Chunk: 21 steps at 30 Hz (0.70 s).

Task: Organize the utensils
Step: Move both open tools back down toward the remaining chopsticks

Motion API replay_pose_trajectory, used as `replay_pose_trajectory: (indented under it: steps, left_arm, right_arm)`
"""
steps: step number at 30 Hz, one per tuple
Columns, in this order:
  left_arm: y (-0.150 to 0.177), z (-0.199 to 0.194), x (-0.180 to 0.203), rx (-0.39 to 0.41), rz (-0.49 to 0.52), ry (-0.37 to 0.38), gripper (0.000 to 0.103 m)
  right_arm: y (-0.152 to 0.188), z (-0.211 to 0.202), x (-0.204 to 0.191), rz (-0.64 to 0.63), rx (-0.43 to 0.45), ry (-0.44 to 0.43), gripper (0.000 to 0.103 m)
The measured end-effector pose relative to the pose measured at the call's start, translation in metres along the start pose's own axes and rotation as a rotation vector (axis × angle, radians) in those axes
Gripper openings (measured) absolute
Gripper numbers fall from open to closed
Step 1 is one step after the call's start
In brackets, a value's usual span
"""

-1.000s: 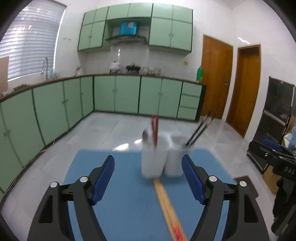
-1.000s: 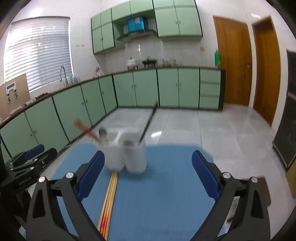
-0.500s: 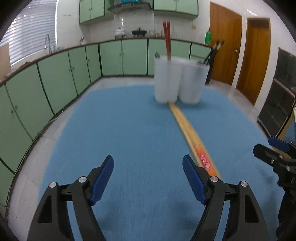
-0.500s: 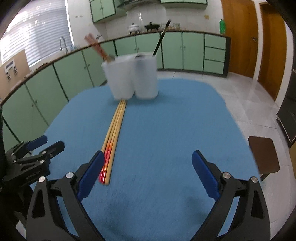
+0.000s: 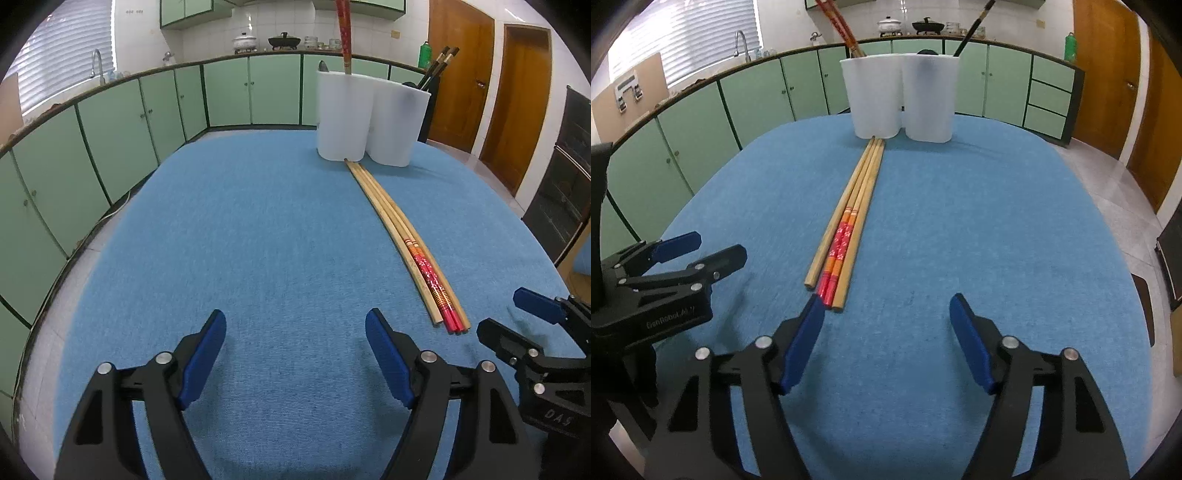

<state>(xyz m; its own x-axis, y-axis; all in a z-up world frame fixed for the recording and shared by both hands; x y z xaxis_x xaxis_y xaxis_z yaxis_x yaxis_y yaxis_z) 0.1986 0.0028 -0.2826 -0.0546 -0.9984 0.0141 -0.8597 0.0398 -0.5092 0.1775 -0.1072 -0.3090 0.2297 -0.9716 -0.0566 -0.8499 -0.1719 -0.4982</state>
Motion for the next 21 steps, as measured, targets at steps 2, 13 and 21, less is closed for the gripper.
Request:
replay_pose_trajectory:
  steps: [2, 13, 21]
  left_arm:
    - [0.0, 0.0, -0.001, -0.001, -0.004, 0.002, 0.077]
    - [0.002, 0.0, 0.001, -0.007, -0.002, 0.008, 0.077]
    - [0.002, 0.0, 0.003, -0.006, 0.007, 0.0, 0.079]
  right_arm:
    - [0.0, 0.001, -0.002, -0.003, -0.004, 0.004, 0.066]
    - [-0.006, 0.011, 0.01, 0.005, -0.031, 0.072, 0.064]
    - [-0.005, 0.005, 0.006, 0.009, -0.015, 0.002, 0.056]
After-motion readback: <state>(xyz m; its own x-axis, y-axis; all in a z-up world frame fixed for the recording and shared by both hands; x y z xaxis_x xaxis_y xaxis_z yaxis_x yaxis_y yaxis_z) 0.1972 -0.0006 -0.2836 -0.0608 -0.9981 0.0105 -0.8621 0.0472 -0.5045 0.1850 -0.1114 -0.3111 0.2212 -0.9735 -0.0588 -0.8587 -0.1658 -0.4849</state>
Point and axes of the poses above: each gripper's, at about its wrist camera, not at the fingertips, and z roughly the way its jaws point, x to its right, y to its underside, the point moved 10 cm from there along z, roughly the way its jaws point, and after that the axes turned 11 degrees about -x, right-handed, at the moved point
